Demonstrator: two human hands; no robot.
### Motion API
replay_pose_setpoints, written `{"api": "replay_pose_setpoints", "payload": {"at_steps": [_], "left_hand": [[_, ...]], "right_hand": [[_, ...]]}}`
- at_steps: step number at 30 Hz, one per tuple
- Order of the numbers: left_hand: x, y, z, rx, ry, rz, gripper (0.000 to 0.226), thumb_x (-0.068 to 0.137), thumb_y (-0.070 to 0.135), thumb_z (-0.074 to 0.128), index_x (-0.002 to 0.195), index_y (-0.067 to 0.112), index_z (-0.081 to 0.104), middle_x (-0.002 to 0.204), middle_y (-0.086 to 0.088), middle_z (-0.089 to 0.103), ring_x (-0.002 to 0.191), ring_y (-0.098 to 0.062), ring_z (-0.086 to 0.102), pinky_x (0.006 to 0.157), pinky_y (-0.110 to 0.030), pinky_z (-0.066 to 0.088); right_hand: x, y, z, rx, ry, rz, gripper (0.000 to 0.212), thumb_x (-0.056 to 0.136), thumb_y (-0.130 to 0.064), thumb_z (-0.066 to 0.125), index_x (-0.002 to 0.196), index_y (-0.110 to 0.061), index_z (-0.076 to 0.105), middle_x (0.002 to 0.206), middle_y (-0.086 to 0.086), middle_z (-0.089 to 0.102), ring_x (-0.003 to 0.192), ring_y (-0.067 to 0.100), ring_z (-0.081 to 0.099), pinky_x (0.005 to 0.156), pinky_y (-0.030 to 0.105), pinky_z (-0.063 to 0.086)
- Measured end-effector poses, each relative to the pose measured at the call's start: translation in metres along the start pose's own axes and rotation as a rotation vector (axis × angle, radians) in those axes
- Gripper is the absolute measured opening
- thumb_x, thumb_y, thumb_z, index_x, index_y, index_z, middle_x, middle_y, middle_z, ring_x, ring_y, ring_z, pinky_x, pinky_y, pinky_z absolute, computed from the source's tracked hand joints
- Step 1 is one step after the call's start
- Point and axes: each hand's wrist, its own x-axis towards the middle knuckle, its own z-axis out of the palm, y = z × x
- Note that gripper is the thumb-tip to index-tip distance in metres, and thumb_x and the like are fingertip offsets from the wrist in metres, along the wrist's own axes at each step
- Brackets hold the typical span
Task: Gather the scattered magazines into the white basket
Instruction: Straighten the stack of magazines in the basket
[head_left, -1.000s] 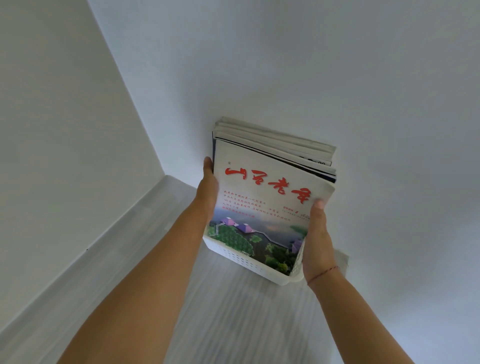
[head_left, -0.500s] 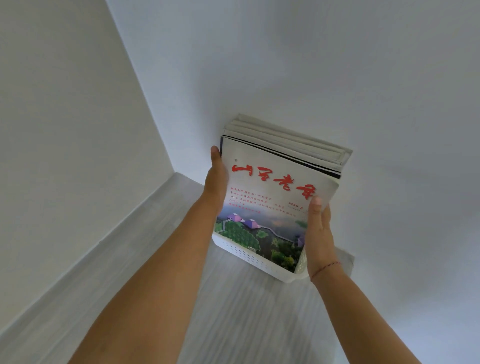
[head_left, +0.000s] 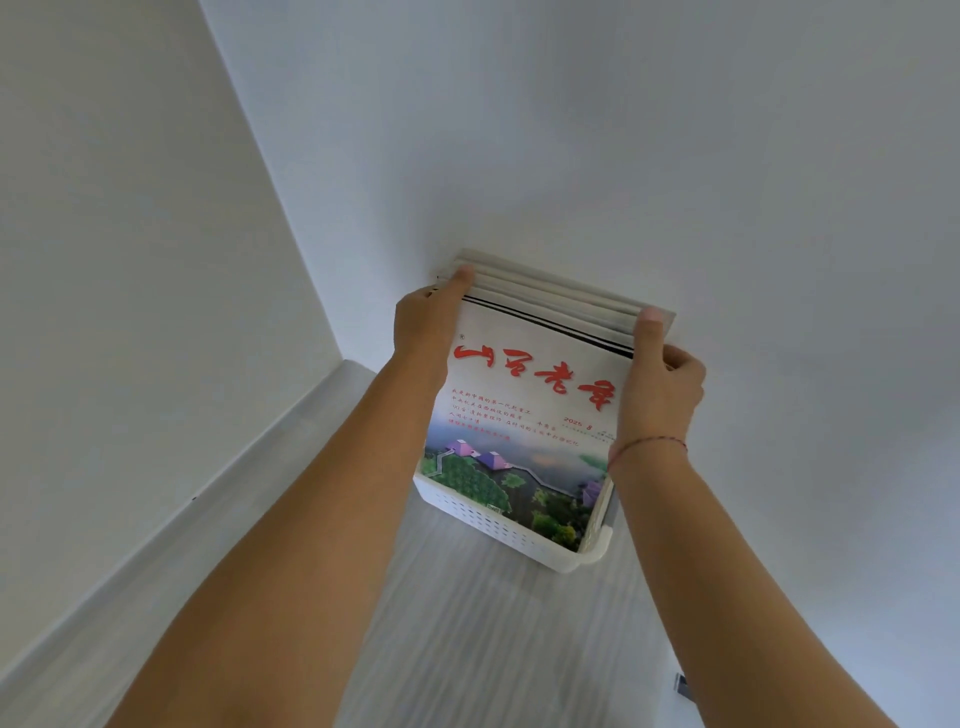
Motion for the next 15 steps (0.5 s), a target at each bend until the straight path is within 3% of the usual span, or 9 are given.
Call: {"api": "replay_pose_setpoints", "payload": {"at_steps": [3, 6, 9, 12, 15], "left_hand": [[0.002, -0.004, -0.004, -0.002, -0.045, 0.004, 0.026, 0.084, 0.05, 0.057, 0.078, 0.024, 0.06, 0.079, -0.004, 0.07, 0.074, -0.022, 0.065, 0.069, -0.033, 0.054], [0.002, -0.006, -0.008, -0.044, -0.09, 0.028, 0.022, 0.084, 0.046, 0.057, 0.082, 0.025, 0.063, 0.082, -0.004, 0.072, 0.077, -0.024, 0.067, 0.069, -0.035, 0.055], [0.001, -0.01, -0.005, -0.026, -0.092, 0.062, 0.031, 0.088, 0.049, 0.05, 0.094, 0.021, 0.062, 0.096, -0.011, 0.07, 0.09, -0.029, 0.066, 0.083, -0.042, 0.055], [-0.002, -0.01, 0.0, 0.075, -0.087, 0.089, 0.046, 0.088, 0.067, 0.031, 0.093, 0.026, 0.053, 0.097, -0.01, 0.065, 0.088, -0.023, 0.061, 0.08, -0.037, 0.053], [-0.006, -0.007, -0.001, 0.058, -0.121, 0.076, 0.054, 0.084, 0.074, 0.018, 0.095, 0.035, 0.052, 0.09, 0.005, 0.06, 0.086, -0.016, 0.056, 0.07, -0.025, 0.047]], "right_hand": [[0.002, 0.003, 0.003, -0.103, 0.077, 0.019, 0.061, 0.077, -0.061, 0.057, 0.118, -0.017, 0.045, 0.11, 0.001, 0.04, 0.103, 0.025, 0.054, 0.081, 0.039, 0.054], [0.002, 0.01, 0.003, -0.185, 0.115, -0.005, 0.055, 0.075, -0.062, 0.057, 0.107, -0.019, 0.044, 0.106, 0.002, 0.039, 0.108, 0.028, 0.05, 0.089, 0.043, 0.05], [0.01, 0.004, 0.007, -0.208, 0.117, 0.05, 0.058, 0.076, -0.061, 0.055, 0.111, -0.016, 0.045, 0.111, 0.005, 0.043, 0.112, 0.03, 0.048, 0.093, 0.047, 0.046], [0.017, -0.003, 0.009, -0.178, 0.105, 0.132, 0.061, 0.073, -0.063, 0.058, 0.109, -0.016, 0.045, 0.119, 0.009, 0.05, 0.109, 0.03, 0.052, 0.093, 0.047, 0.047], [0.011, 0.002, 0.002, -0.056, 0.069, 0.124, 0.052, 0.075, -0.063, 0.058, 0.096, -0.019, 0.04, 0.096, 0.002, 0.054, 0.092, 0.024, 0.059, 0.087, 0.045, 0.052]]}}
